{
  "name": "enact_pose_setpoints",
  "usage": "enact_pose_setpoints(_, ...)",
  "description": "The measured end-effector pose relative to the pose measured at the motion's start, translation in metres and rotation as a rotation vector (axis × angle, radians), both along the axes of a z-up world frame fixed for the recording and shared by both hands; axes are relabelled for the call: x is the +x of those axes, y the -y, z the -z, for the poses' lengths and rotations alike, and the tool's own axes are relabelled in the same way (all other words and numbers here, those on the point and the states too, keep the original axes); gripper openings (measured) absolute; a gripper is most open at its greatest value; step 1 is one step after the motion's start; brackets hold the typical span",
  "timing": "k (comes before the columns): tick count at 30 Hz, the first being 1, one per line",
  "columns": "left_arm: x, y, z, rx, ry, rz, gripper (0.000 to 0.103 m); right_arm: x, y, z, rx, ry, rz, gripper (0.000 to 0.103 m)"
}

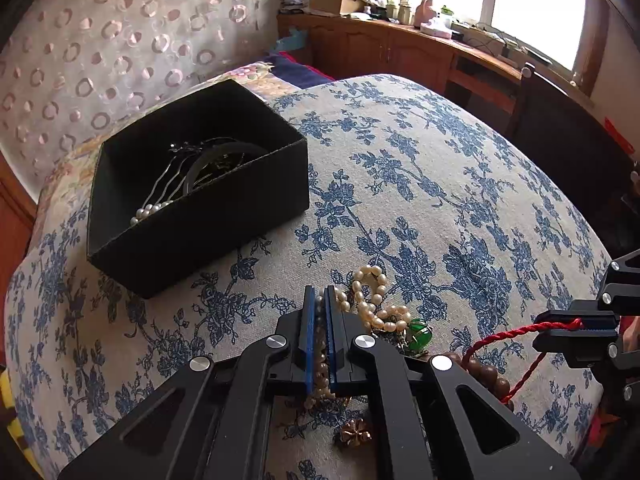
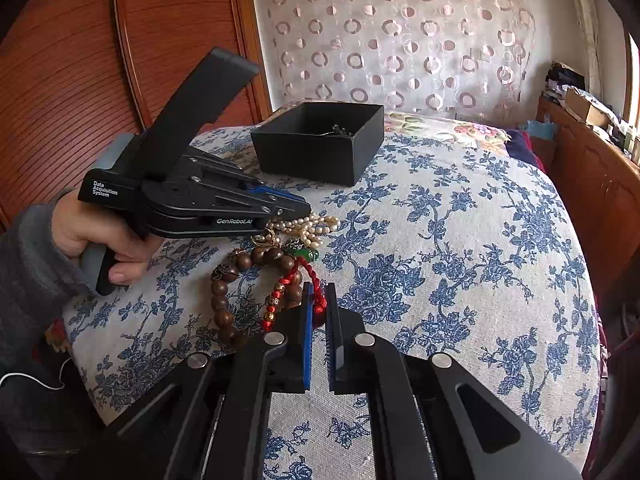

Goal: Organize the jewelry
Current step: 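Lift the pearl strand with the left tool while the right tool lifts the red bracelet, then open the left tool over the box while the right tool drops the red bracelet in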

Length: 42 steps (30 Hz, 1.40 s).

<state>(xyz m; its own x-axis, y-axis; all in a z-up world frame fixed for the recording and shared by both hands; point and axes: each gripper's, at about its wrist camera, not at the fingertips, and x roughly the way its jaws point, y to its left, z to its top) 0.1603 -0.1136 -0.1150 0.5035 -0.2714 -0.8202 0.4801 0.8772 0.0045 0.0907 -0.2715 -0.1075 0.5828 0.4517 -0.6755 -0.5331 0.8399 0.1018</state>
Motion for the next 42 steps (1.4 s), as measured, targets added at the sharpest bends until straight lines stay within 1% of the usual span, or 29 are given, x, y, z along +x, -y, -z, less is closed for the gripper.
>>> enact_pose_setpoints(4, -0.01, -0.011, -0.016, -0.049, 0.048, -0.031, 0.004, 0.001, -0.001, -0.003, 0.001, 0.009, -0.002, 0.006)
enact_pose_setpoints(8, -0.024, -0.02, -0.041, -0.094, 0.113, -0.053, 0.004, 0.004, 0.0, -0.009, 0.004, 0.022, 0.003, 0.006)
enact_pose_setpoints(13, -0.035, -0.033, -0.075, -0.135, 0.196, -0.097, 0.004, 0.009, -0.003, -0.018, -0.001, 0.047, 0.002, 0.006)
enact_pose_setpoints(18, -0.037, -0.041, -0.101, -0.161, 0.254, -0.121, 0.004, 0.016, -0.007, -0.029, -0.009, 0.076, -0.005, 0.006)
enact_pose_setpoints(28, -0.041, -0.05, -0.138, -0.165, 0.331, -0.137, 0.004, 0.033, -0.021, -0.05, -0.025, 0.121, -0.023, 0.006)
enact_pose_setpoints(34, -0.041, -0.055, -0.149, -0.16, 0.362, -0.153, 0.004, 0.051, -0.032, -0.062, -0.046, 0.153, -0.034, 0.006)
enact_pose_setpoints(42, -0.04, -0.063, -0.163, -0.151, 0.393, -0.167, 0.004, 0.083, -0.048, -0.073, -0.067, 0.16, -0.044, 0.006)
